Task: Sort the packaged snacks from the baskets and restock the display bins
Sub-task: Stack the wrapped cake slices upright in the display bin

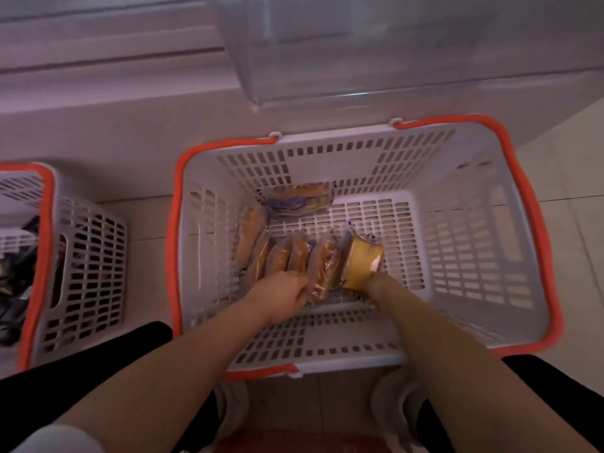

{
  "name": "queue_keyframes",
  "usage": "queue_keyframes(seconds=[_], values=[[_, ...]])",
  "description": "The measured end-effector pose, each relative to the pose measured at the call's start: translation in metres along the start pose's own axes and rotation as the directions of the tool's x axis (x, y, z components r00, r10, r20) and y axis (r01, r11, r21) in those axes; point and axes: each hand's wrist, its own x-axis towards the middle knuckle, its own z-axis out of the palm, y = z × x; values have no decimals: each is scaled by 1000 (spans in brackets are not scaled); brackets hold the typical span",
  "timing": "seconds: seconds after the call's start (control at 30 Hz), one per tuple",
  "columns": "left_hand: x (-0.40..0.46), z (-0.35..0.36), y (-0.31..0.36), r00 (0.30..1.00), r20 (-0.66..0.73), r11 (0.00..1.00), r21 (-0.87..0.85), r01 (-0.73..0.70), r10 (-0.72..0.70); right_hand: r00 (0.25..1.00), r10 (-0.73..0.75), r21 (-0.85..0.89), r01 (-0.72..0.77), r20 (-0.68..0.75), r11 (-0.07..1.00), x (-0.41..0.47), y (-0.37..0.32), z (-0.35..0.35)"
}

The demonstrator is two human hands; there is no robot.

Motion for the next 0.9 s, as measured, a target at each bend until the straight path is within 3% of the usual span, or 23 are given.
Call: queue_keyframes(seconds=[0.17,0.27,0.37,0.47,0.53,0.63,0.7,0.8,0.87,0.9], values=[[7,-4,-1,999,-50,997,-78,-11,7,996,-18,212,35,-84,977,7,4,-1],[7,-11,2,993,-116,994,-104,-23,11,965,-93,-15,92,-247,996,-8,-9,-13],[5,-22,10,979,-202,989,-138,-57,29,902,-282,-165,239,-327,957,-43,-15,-36],[4,-32,25,938,-347,973,-222,-71,-11,775,-492,-219,440,-398,871,-84,-7,-62],[0,-41,42,918,-376,885,-460,-68,-125,663,-623,-237,582,-416,778,-117,-4,-74],[-13,-53,72,937,-309,556,-813,-171,-164,562,-723,-238,698,-402,675,-164,-4,-84],[-26,-60,87,904,-392,417,-860,-294,-170,533,-742,-226,728,-405,647,-185,-3,-85],[-51,-77,101,838,-532,292,-825,-483,-116,499,-719,-154,760,-485,631,-213,-3,-89],[-68,-92,107,827,-563,270,-797,-541,-6,481,-644,-10,797,-595,604,-231,-4,-97],[-77,-100,108,823,-565,313,-773,-551,54,447,-614,31,824,-650,566,-240,-6,-105]])
